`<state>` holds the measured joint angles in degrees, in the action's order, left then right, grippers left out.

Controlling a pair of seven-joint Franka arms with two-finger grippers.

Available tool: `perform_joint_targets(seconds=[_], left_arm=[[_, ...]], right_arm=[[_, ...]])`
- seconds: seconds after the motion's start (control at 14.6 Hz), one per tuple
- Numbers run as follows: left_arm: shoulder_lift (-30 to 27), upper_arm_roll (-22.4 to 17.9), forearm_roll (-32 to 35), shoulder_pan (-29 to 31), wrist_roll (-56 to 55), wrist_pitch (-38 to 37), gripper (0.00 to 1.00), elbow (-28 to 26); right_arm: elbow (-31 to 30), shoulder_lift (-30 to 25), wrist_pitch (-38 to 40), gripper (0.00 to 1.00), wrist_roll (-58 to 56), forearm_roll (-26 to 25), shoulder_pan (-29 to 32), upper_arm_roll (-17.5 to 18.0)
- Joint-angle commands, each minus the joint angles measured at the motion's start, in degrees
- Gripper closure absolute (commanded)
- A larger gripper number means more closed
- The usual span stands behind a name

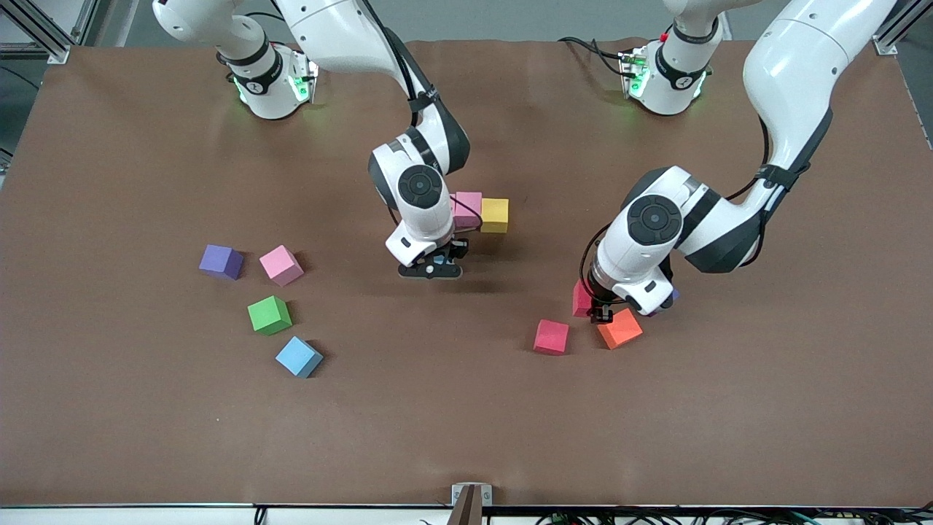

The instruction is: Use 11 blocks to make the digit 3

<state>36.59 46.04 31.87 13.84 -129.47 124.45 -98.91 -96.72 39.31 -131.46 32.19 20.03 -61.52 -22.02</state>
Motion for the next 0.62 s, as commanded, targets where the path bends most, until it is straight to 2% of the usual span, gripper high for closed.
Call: perform_joint_targets(seconds=[0.0, 0.55], left_arm=[[0.15, 0.37, 0.91, 0.48, -0.43, 0.45, 0.53, -0.23], [0.24, 0.37, 0.91, 0.48, -0.43, 0.45, 0.53, -0.23]], right_arm=[[-0.93, -0.02, -0.38, 0.99, -0.37, 1.15, 0.08, -0.21], [-1.28, -0.02, -0.47, 0.99, -0.38, 1.06, 0.08, -0.21]])
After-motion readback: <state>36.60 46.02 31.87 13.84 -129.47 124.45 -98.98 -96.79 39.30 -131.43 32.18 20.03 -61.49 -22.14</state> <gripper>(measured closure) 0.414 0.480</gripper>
